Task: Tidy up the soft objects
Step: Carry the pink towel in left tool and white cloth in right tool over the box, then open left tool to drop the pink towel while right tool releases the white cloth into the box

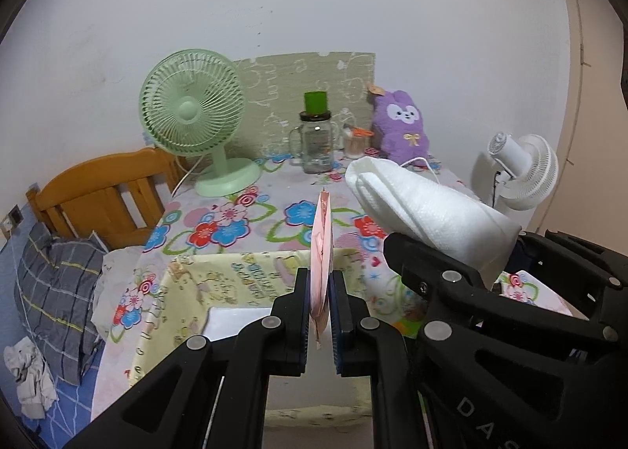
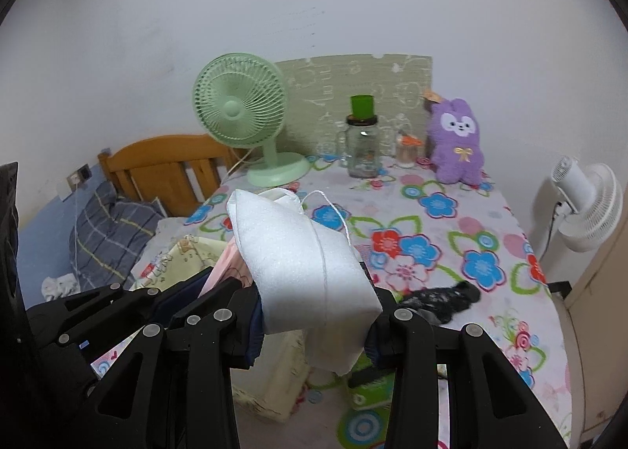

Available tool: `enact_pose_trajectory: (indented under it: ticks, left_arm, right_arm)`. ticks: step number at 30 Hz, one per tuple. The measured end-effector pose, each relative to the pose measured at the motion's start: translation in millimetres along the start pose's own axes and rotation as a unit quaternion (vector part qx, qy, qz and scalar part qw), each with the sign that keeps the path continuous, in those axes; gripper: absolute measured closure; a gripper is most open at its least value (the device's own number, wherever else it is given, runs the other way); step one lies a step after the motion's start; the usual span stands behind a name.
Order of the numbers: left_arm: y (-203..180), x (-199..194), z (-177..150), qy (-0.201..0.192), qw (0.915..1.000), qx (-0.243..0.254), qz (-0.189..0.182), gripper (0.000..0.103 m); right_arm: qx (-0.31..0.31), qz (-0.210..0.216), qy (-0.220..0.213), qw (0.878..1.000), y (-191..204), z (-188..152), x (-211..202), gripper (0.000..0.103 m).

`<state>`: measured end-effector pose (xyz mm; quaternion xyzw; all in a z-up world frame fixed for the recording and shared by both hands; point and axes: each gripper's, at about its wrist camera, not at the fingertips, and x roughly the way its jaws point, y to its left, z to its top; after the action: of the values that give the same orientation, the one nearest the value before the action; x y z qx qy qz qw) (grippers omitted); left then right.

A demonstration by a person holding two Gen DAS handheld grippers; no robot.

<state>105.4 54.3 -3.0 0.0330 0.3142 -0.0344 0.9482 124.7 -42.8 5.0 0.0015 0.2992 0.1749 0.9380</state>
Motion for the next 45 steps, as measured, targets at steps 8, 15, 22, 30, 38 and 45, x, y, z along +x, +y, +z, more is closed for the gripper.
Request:
enact_pose_trajectory:
  ticks: [8,15,22,30,38,45]
  left_arm:
    - [27.5,12.5,-3.6,0.018,0.9997,-0.01,0.014,0.096]
    - [46.3,23.9,-12.9,0.039,0.9986,-0.019,0.03,0.096]
    - [58.5,40.4,-26.3,0.068,0.9966,-0.024,0.04,0.096]
    - [65.9,60.8,-38.1,0.103,0.9934,-0.031,0.041,0.096]
    - [65.3,75.4,-39.7,0.118,0.992,-0.033,0.033,0.096]
    - [66.0,84.4,-35.4,0.131,0.9898,-0.04,0.037,0.069]
  right_arm:
    - [-0.015,0.017,0.017,1.0,25.2,4.4,25.8,0.06]
    - [-0.021,0.038,0.036,0.998,40.5,0.6,47.8,0.06]
    - [-0.019,0.061,0.064,0.996,51.0,-9.7,72.5,0.06]
    - [-0.01,0.065,0.096,0.993,53.5,-21.7,97.4,0.06]
    - [-0.023,0.044,0.096,0.994,50.4,-23.1,111.4,0.06]
    - [-0.04,0.047,0.094,0.994,47.6,-16.8,119.7,0.056]
